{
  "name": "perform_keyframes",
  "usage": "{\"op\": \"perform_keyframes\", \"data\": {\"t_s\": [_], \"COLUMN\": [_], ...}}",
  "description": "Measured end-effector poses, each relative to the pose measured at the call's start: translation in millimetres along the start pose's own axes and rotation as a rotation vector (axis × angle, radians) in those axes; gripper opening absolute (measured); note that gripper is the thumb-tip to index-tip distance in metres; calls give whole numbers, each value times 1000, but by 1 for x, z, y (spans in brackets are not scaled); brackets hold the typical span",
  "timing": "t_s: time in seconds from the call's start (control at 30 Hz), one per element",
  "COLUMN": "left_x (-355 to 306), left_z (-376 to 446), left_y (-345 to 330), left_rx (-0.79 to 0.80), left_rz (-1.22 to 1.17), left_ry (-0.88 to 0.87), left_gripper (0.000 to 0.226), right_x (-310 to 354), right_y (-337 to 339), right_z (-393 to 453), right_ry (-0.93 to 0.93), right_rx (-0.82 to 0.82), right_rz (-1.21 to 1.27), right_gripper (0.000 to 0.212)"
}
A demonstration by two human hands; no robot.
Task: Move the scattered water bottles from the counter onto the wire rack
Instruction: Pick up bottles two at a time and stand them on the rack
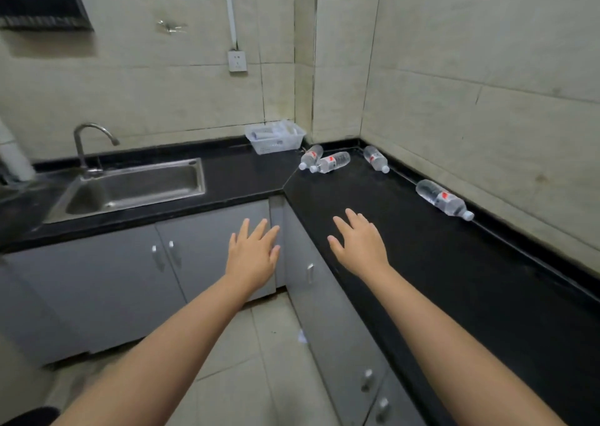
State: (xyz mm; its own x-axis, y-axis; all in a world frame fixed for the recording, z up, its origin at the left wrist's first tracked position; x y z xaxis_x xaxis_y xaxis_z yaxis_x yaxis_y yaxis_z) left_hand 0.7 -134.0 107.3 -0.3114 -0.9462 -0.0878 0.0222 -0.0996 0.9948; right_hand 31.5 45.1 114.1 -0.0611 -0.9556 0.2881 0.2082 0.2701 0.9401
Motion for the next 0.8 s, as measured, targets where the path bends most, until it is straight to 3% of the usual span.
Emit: {"op": "perform_keyframes", "data": {"t_s": [0.43, 0.8], "left_x": [35, 86], "left_z": [291, 517], "left_y": [-23, -77], "left_rx": [40, 141], "left_rz": [46, 31], "left_ry": [-45, -167], "left_gripper": [47, 49], "right_x": [-66, -116], "right_y": [-64, -132], "right_z": [278, 449], "right_ry": [-124, -303], "right_rx": [-15, 126], "right_rz": [51, -122], "right_gripper": [49, 50]}}
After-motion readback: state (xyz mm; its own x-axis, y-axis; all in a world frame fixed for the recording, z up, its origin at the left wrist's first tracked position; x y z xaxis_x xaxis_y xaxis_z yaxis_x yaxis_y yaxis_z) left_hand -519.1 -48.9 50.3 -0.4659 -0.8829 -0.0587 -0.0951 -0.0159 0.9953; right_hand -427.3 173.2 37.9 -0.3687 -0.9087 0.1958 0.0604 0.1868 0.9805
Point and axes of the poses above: each hand's wrist, its own z-axis towards the middle knuckle, its own y-axis out of the back of the hand, x = y × z, the point moved 4 cm from there along z, towards the middle knuckle, and after that the axes turned 5 degrees about z, right-handed, at the moved point
